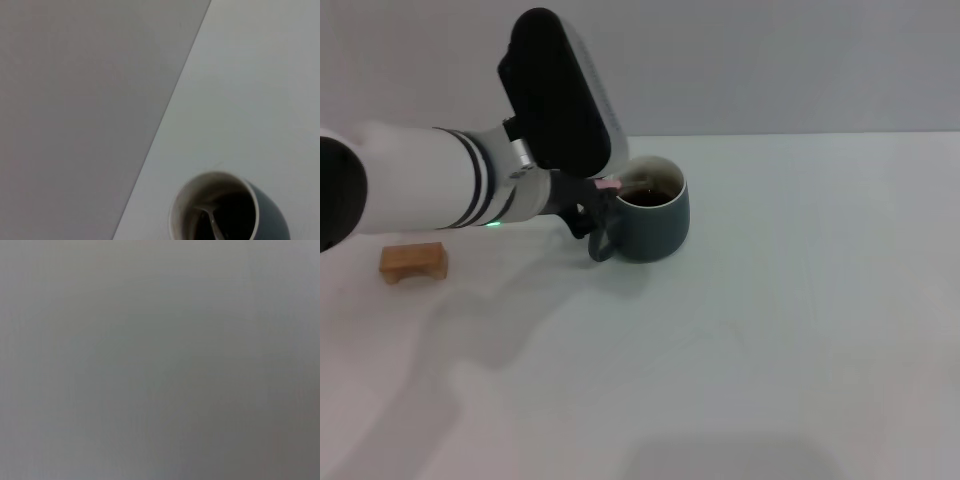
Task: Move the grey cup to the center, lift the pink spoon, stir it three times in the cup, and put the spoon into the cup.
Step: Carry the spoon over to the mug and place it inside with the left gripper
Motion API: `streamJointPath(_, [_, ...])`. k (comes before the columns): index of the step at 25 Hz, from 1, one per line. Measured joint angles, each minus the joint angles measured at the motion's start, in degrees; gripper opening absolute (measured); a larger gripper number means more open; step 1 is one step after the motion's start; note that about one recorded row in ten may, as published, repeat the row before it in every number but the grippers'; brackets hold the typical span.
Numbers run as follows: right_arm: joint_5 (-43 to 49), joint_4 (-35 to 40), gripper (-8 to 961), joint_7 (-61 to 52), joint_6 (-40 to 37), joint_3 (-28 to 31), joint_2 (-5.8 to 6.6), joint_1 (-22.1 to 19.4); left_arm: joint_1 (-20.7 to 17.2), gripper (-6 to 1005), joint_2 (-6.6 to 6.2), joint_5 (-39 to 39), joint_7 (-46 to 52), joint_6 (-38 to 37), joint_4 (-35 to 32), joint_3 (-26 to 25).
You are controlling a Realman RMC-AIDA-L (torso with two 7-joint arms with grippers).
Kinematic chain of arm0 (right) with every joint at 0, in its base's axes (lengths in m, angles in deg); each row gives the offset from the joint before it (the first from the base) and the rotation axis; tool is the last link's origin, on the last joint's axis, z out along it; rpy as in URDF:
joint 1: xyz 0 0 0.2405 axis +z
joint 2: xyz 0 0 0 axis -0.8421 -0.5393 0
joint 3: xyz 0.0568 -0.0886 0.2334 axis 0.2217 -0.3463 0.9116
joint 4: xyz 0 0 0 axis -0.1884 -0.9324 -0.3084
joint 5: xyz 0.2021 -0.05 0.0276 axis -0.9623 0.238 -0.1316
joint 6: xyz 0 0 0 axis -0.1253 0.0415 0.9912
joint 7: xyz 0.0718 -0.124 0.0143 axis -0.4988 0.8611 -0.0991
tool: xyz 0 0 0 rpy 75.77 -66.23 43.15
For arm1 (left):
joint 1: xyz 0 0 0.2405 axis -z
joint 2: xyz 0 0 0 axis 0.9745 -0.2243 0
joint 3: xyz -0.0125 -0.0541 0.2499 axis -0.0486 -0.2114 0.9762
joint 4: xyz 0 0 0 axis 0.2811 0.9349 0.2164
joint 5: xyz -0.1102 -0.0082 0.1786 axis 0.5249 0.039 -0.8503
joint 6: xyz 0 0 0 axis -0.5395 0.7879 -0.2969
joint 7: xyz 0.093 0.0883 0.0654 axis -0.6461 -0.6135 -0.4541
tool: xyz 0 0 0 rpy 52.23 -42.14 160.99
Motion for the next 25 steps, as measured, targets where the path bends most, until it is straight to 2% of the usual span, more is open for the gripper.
streamJointPath(5, [0.03,0.0,817,0.0,0.03,0.0,0.0,0.0,1.16,213,0.11,0.13,0.0,-0.71,-0.84,1.4])
streamJointPath(11, [0.06,0.0,819,0.0,0.05,0.0,0.0,0.0,0.66,214,0.14,0.16,0.14,-0.46,-0.33,2.22])
streamJointPath(16, [0.06,0.0,818,0.0,0.11,0.0,0.12,0.01,-1.62,215,-0.24,-0.27,0.59,0.5,1.04,1.42])
streamJointPath(25, [0.06,0.0,818,0.0,0.12,0.0,0.18,0.17,-1.19,216,-0.25,-0.34,0.52,0.08,0.51,-0.28])
